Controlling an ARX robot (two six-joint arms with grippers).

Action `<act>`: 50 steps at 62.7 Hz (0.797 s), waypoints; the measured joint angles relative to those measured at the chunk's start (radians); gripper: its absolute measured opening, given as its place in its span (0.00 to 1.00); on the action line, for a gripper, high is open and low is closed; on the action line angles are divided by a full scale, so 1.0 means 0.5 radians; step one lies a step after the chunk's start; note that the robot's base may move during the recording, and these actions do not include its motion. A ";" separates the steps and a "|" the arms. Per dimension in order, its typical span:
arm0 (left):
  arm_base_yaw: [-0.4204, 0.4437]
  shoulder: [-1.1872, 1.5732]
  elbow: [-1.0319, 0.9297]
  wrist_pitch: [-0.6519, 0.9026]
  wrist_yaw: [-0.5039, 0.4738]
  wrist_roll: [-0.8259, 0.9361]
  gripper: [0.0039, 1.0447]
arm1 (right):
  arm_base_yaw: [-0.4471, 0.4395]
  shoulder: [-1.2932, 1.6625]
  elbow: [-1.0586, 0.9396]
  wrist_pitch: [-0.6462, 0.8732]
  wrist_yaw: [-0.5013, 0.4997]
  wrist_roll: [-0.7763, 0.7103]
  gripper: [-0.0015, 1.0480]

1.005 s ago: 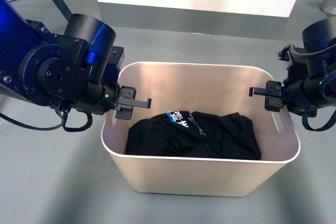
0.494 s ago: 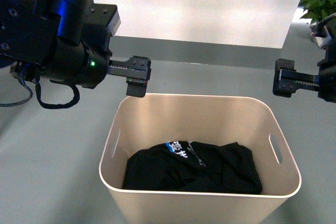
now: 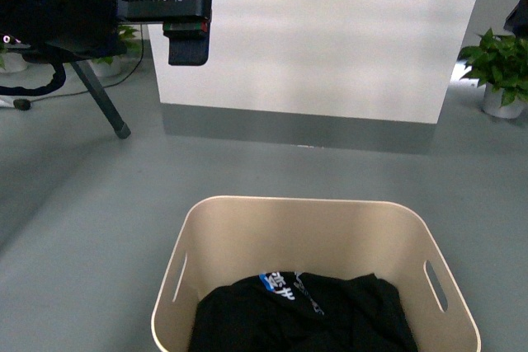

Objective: Move hamper under clothes hanger

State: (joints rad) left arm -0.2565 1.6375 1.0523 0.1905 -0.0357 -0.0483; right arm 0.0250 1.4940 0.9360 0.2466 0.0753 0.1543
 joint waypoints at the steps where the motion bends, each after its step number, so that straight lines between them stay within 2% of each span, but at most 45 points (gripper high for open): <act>1: -0.002 -0.017 -0.049 0.171 -0.109 0.015 0.89 | 0.005 -0.034 -0.004 0.000 0.003 -0.001 0.92; 4: 0.003 -0.050 -0.266 0.666 -0.323 0.046 0.79 | 0.014 -0.108 -0.004 0.000 0.004 -0.001 0.92; 6: 0.022 -0.085 -0.430 0.927 -0.343 0.053 0.72 | 0.009 -0.124 -0.020 0.047 -0.024 -0.019 0.91; 11: 0.098 -0.228 -0.774 1.296 -0.323 0.063 0.55 | -0.034 -0.156 -0.315 0.652 -0.140 -0.180 0.75; 20: 0.174 -0.432 -1.047 1.415 -0.270 0.063 0.34 | -0.050 -0.295 -0.658 0.969 -0.141 -0.263 0.55; 35: 0.247 -0.664 -1.366 1.464 -0.182 0.070 0.03 | -0.049 -0.532 -1.008 1.093 -0.146 -0.295 0.24; 39: 0.269 -0.730 -1.437 1.466 -0.166 0.071 0.03 | -0.049 -0.585 -1.089 1.109 -0.146 -0.298 0.16; 43: 0.301 -0.836 -1.538 1.466 -0.135 0.072 0.03 | -0.049 -0.674 -1.204 1.125 -0.146 -0.301 0.02; 50: 0.341 -1.019 -1.683 1.441 -0.092 0.076 0.03 | -0.049 -0.838 -1.366 1.131 -0.146 -0.306 0.02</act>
State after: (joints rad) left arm -0.0860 1.1282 0.2108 0.9112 -0.0818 -0.0105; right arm 0.0006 1.0752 0.2531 0.8120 0.0021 0.0013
